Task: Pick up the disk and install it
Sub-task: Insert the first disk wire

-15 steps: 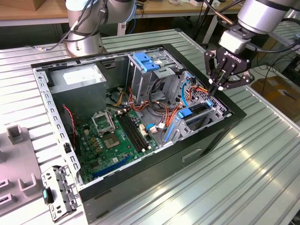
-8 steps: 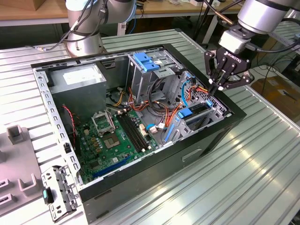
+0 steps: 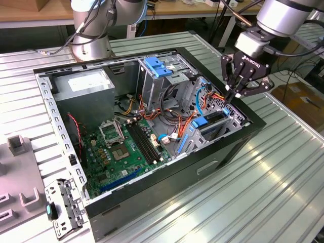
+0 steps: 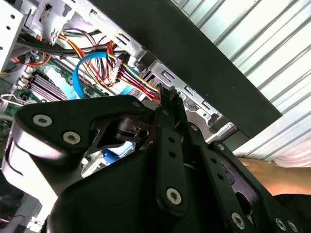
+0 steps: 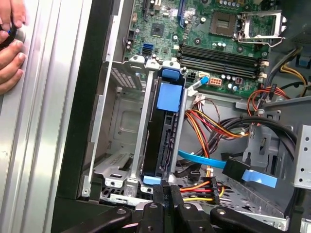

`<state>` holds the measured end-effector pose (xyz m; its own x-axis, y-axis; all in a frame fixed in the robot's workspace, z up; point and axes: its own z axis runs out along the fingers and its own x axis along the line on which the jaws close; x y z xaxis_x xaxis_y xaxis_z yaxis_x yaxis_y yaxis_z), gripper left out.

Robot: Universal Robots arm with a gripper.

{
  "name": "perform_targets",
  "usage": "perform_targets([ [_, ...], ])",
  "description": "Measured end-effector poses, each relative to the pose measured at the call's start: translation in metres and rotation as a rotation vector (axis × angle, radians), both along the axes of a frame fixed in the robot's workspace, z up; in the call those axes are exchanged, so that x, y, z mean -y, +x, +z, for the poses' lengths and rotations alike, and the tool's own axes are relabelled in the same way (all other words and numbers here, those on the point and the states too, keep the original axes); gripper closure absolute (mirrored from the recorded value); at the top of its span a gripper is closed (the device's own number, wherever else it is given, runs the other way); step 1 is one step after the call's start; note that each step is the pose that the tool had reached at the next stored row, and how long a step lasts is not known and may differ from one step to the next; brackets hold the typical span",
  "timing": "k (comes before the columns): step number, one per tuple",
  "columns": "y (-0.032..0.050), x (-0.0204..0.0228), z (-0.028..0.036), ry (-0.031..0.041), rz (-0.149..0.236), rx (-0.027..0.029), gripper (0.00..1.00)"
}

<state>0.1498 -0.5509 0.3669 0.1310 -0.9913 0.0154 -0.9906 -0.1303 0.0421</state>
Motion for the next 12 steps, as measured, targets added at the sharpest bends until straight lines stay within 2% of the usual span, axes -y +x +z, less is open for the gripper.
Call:
perform_targets([
  [2, -0.0009, 0.0000, -0.0001, 0.0000, -0.016, 0.0000, 0.83],
  [7, -0.0093, 0.0000, -0.0003, 0.0002, -0.030, 0.0000, 0.83],
  [12, -0.0123, -0.0001, -0.0004, 0.0000, -0.084, 0.0000, 0.83],
])
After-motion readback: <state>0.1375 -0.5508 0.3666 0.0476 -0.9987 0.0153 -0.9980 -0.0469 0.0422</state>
